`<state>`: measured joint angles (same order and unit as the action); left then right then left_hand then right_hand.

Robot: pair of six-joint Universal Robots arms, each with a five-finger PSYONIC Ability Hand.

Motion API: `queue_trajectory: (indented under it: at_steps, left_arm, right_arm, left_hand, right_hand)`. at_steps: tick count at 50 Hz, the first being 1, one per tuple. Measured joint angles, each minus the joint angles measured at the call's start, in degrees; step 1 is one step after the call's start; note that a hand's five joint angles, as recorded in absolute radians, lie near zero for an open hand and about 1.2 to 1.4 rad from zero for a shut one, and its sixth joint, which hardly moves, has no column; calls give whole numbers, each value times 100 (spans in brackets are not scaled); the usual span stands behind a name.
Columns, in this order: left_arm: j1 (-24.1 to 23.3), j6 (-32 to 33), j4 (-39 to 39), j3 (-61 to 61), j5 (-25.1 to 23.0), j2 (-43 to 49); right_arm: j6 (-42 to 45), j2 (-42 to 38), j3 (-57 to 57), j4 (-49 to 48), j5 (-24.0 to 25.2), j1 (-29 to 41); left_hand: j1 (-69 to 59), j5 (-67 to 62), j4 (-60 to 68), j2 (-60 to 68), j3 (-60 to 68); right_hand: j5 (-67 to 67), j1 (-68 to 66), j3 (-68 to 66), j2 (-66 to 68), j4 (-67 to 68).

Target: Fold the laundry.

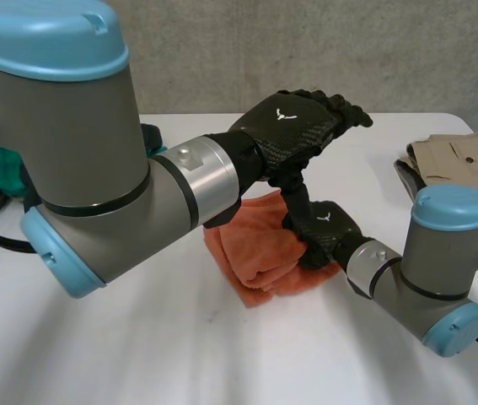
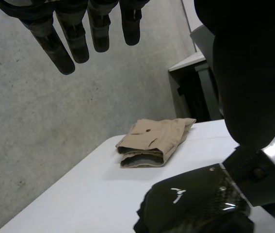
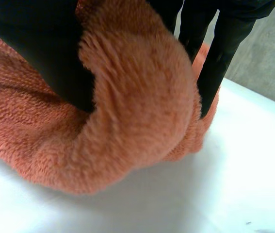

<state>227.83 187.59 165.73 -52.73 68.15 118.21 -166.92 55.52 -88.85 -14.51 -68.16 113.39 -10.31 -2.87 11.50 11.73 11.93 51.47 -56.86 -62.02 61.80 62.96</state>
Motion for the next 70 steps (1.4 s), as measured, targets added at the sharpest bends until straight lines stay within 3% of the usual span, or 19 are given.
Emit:
queue_trajectory:
  at_steps: [2,5,15,36,47,51,57,70]
  left_arm:
    - [-17,0,-65,12,-3,-55]
    - [-30,2,-115,29,2,-115]
    - [-90,6,-125,45,26,-263]
    - [-42,-15,-129,-28,44,-290]
    - [27,-46,-122,-82,40,-352]
    - [51,-54,-119,-101,40,-390]
    - [85,-78,-107,-128,40,-453]
    - [139,-105,-102,-26,41,-668]
  right_arm:
    - [142,49,13,40,-9,-26]
    - [413,146,15,130,-25,-44]
    - [1096,448,-83,1001,-32,96]
    - [1382,-60,-224,209,-259,265]
    - [1427,-171,-144,-356,-485,318]
    - [1396,-263,13,-418,-505,366]
    - [1266,-380,351,-578,-589,397]
    - [726,-176,1916,-1144,-1039,-130]
  left_hand:
    - [0,0,0,0,0]
    - [0,0,0,0,0]
    - [0,0,0,0,0]
    - [0,0,0,0,0]
    - [0,0,0,0,0]
    - [0,0,0,0,0]
    - [0,0,0,0,0]
    - [0,0,0,0,0]
  right_hand:
    - [-710,147,824,-823,-887]
    - [-1857,1402,1892,-1912,-1979]
    - [-3373,2731,3300,-3292,-3400]
    - [-3720,3095,3550,-3567,-3782]
    - [-3308,2830,3426,-3469,-3415]
    - [-2922,2428,2925,-2874,-3009]
    - [-77,-33,-248,265,214]
    - [53,-53,-345,306,524]
